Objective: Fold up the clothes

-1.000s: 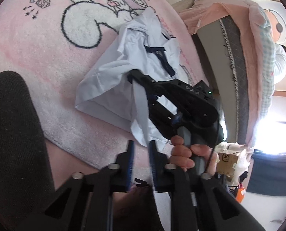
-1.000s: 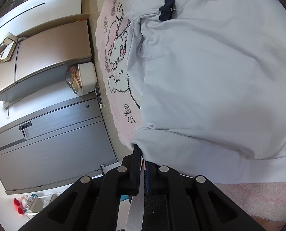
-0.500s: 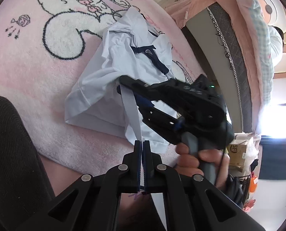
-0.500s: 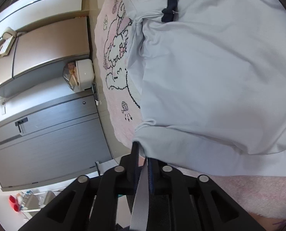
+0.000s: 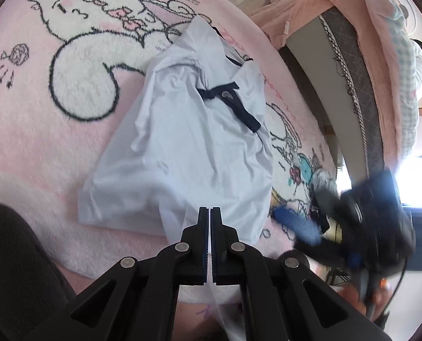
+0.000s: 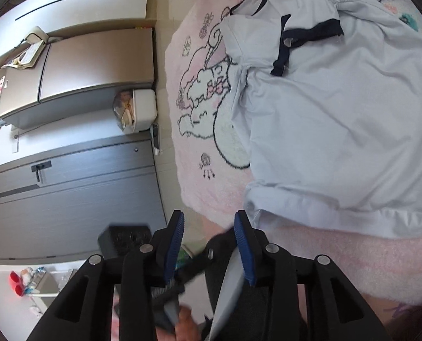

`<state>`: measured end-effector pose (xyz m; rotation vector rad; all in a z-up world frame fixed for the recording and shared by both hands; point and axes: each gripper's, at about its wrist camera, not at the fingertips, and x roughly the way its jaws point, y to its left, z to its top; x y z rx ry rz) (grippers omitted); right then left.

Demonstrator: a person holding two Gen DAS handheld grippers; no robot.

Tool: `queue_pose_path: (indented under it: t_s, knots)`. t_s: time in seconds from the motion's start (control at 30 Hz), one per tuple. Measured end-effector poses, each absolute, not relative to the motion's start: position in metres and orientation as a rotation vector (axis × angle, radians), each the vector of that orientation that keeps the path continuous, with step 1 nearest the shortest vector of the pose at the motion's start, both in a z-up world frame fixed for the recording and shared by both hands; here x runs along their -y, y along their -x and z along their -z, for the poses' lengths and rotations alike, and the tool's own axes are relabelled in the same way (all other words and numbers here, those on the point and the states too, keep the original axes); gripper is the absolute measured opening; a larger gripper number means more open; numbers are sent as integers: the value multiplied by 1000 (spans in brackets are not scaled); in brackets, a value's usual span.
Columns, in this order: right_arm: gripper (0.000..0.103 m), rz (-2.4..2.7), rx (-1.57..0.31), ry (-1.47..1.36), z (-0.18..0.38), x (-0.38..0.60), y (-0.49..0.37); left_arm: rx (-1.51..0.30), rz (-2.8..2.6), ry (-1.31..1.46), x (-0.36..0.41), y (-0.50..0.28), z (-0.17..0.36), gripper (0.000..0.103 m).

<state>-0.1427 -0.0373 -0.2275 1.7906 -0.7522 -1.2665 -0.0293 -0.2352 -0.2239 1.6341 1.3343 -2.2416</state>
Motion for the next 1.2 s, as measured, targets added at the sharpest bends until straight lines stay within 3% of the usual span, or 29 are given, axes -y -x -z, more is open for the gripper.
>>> queue_pose_path:
  t_s: [0.2, 0.53, 0.6, 0.63, 0.67, 1.2]
  knots:
    - [42, 1238, 527, -1862, 224, 37, 112, -1331, 2259, -1633, 245, 41, 213, 0]
    - [43, 988, 530, -1954, 262, 47, 65, -1331, 2260, -1667, 250, 36, 213, 0]
    - [36, 1002, 542, -1935, 264, 52, 62, -1318, 2265, -1661, 250, 35, 210, 0]
    - [15, 1010, 550, -1925, 265, 54, 61, -1320, 2271, -1659, 250, 35, 209, 0]
    - [1, 1019, 558, -1914, 266, 56, 60, -1328, 2274, -1659, 251, 35, 208, 0]
    - [0, 1204, 605, -1780, 250, 65, 105, -1122, 2378, -1777, 236, 29, 181, 1]
